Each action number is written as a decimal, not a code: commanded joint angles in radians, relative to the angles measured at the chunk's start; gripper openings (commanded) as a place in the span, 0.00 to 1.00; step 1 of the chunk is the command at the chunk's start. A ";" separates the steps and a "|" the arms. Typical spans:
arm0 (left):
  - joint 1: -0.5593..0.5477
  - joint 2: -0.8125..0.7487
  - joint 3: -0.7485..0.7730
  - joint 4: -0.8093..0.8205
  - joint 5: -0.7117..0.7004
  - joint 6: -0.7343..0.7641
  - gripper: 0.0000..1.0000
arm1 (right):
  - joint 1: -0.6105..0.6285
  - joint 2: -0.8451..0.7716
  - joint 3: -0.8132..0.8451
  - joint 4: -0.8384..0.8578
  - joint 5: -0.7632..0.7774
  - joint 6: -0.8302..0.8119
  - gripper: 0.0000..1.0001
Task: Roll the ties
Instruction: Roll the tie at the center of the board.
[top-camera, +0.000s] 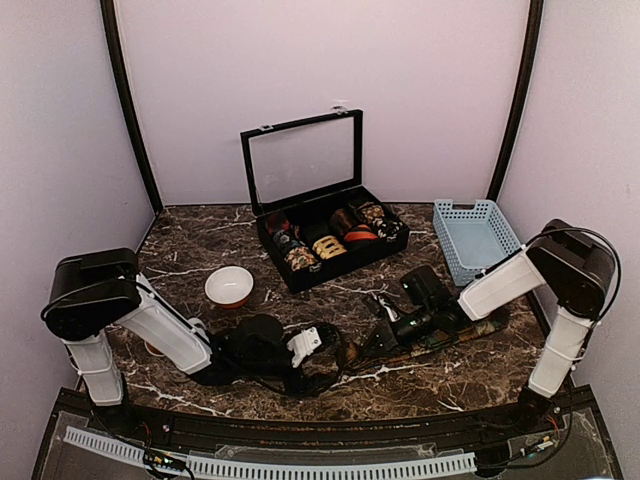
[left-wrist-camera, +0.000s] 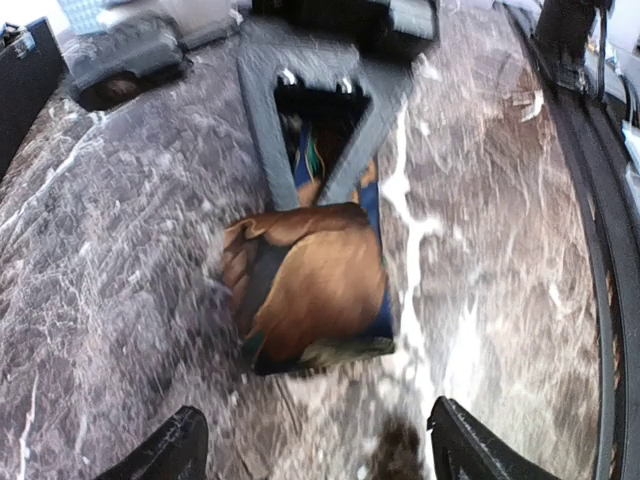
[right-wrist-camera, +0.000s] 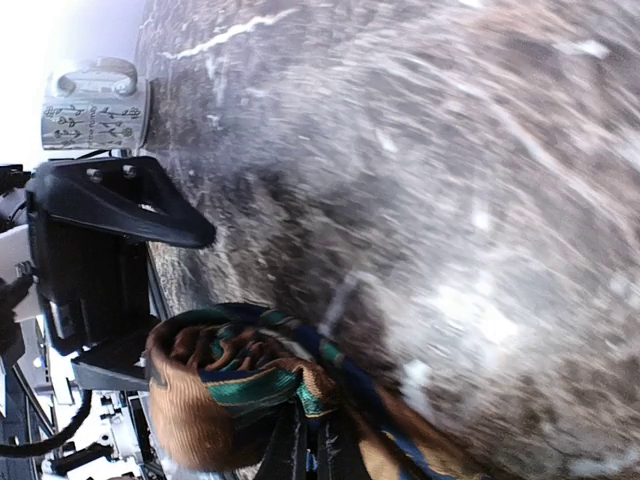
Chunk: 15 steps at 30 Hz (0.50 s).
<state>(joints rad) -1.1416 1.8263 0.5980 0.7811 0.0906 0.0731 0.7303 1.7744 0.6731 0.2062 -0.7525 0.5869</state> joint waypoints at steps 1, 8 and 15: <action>-0.001 0.071 -0.018 0.275 0.007 -0.082 0.80 | -0.018 0.032 -0.068 -0.031 0.064 -0.038 0.00; -0.020 0.247 0.083 0.456 -0.002 -0.164 0.80 | -0.020 0.030 -0.131 0.067 0.089 0.024 0.00; -0.032 0.338 0.161 0.427 -0.034 -0.196 0.76 | -0.017 0.024 -0.130 0.123 0.088 0.079 0.00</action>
<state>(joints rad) -1.1660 2.1384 0.7322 1.1866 0.0849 -0.0826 0.7132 1.7748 0.5735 0.3904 -0.7563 0.6357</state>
